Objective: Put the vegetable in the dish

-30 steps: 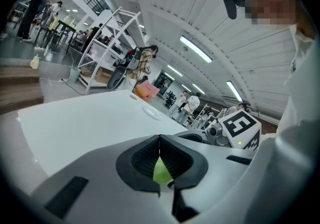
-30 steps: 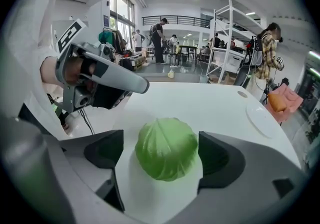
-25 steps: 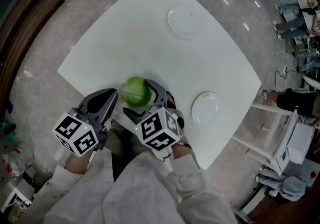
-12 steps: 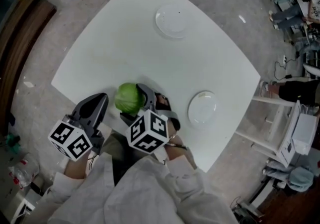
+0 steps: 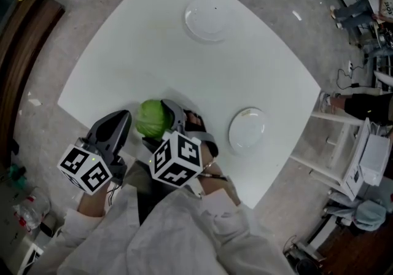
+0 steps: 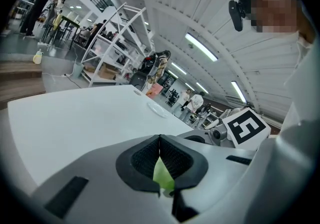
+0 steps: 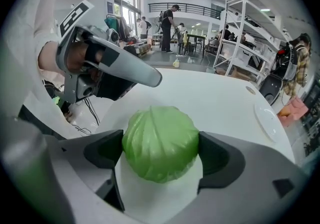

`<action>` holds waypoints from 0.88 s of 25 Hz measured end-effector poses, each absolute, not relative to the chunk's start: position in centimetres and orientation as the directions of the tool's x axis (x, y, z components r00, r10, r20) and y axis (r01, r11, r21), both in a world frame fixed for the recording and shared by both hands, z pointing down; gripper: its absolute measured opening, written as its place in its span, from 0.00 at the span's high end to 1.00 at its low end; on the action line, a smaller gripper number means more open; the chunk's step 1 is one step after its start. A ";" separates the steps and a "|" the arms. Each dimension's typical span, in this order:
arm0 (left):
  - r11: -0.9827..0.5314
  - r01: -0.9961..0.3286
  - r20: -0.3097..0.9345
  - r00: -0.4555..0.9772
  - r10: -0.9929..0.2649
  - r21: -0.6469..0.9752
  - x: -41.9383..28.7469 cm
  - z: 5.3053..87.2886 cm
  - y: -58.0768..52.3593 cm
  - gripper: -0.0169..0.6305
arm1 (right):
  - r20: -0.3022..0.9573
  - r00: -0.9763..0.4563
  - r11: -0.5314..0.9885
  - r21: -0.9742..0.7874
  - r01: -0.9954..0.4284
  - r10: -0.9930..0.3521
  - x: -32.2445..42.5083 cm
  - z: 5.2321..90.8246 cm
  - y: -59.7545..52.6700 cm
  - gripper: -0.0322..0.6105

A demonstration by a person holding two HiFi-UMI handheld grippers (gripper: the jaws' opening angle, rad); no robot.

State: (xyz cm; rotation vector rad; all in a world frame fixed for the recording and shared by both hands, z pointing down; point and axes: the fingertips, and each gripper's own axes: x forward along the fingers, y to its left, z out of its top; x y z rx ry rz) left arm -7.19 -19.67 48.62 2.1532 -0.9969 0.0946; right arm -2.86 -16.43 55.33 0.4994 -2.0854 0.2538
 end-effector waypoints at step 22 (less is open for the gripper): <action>-0.385 -0.715 0.408 0.669 -0.621 0.584 -8.0 50.7 -19.8 0.96 | 0.823 -0.503 0.886 0.000 -0.464 -0.264 -3.3 55.4 -17.0 0.25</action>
